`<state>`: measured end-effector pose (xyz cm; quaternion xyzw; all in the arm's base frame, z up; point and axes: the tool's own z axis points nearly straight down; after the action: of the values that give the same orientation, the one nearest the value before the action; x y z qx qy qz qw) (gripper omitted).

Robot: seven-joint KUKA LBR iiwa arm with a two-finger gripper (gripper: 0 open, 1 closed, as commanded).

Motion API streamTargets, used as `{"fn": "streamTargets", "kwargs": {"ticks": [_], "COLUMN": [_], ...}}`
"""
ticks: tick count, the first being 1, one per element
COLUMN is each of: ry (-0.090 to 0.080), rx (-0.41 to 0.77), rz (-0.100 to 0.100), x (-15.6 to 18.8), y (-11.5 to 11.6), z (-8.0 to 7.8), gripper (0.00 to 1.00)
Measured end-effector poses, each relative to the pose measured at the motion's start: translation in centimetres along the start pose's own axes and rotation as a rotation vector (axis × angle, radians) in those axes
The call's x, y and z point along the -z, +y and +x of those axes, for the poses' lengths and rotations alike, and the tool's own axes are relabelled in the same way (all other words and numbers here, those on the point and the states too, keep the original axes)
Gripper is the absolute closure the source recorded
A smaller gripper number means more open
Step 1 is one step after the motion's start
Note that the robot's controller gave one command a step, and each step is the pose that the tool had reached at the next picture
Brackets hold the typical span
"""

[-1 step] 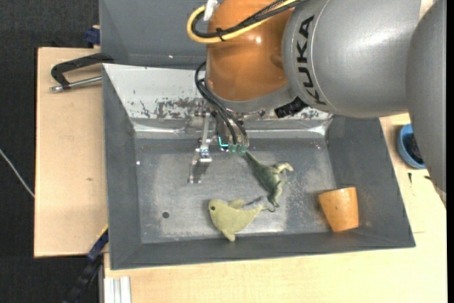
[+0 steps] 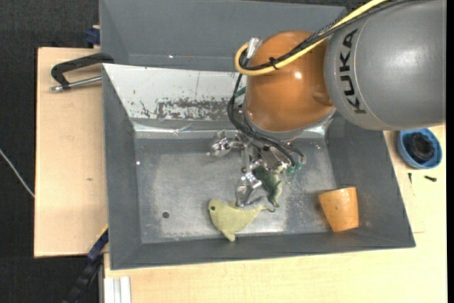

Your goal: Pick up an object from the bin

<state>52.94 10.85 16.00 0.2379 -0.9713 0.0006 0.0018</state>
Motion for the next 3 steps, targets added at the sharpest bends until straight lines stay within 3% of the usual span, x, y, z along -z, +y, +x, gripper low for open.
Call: {"fn": "streamTargets", "kwargs": {"ticks": [1,2,3], "ry": [0.001,-0.008,-0.01], "rx": [-0.05,0.19,0.188], "rz": [0.0,-0.001,0.0], "x": [-2.5,-8.9,-8.8], "y": [-4.2,-2.6,-2.6], "z": [5.9,5.3,5.3], "gripper": [0.0,0.0,1.0]}}
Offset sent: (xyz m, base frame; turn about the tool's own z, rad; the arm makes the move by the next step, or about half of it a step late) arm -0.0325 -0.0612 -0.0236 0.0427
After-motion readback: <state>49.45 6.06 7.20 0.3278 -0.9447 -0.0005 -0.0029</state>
